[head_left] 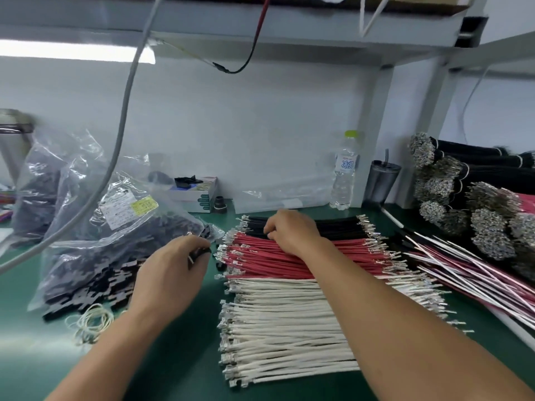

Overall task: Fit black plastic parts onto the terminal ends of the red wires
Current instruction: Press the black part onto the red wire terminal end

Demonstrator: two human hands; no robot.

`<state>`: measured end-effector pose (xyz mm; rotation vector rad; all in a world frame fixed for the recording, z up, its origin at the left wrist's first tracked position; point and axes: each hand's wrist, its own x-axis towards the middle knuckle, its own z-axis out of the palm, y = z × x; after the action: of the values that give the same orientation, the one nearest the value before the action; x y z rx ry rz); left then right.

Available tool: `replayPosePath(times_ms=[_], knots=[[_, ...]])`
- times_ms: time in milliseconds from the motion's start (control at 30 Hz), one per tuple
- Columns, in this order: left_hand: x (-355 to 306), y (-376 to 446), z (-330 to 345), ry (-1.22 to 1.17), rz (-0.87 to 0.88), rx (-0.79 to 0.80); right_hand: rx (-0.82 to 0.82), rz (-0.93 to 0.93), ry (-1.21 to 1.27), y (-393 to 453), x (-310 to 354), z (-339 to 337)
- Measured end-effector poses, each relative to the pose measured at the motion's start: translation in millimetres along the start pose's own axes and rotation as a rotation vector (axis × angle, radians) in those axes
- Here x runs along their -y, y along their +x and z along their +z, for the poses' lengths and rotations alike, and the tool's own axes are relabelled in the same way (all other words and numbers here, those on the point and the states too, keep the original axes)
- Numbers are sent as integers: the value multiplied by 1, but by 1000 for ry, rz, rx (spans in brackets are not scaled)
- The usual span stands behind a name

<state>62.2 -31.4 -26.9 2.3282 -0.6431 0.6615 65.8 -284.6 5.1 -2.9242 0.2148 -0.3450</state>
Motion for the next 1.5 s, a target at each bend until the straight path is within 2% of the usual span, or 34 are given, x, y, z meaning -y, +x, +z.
replayPosePath(times_ms=[133, 267, 333, 433, 567, 700, 833, 1000, 1267, 1500], knots=[[3, 0, 4, -70, -35, 19, -52, -59, -30, -2, -4, -3], [6, -1, 9, -147, -65, 10, -198, -162, -264, -2, -8, -9], [7, -1, 9, -211, -81, 6, -270, -199, -302, -2, -10, -19], [6, 0, 7, -325, -80, -11, -426, -262, -238, -11, -6, -43], [-1, 2, 3, -592, -93, -5, -665, -355, -48, -54, 8, -60], [-16, 0, 1, -787, -140, 41, -627, -380, 135, -106, 18, -35], [-22, -4, 2, -855, -196, 95, -575, -374, 264, -117, 15, -22], [-25, -6, -2, -867, -186, 155, -517, -403, 270, -119, 13, -20], [-24, -5, -3, -881, -119, 208, -533, -443, 219, -119, 16, -22], [-24, -6, -5, -818, -62, 242, -459, -415, 303, -119, 21, -20]])
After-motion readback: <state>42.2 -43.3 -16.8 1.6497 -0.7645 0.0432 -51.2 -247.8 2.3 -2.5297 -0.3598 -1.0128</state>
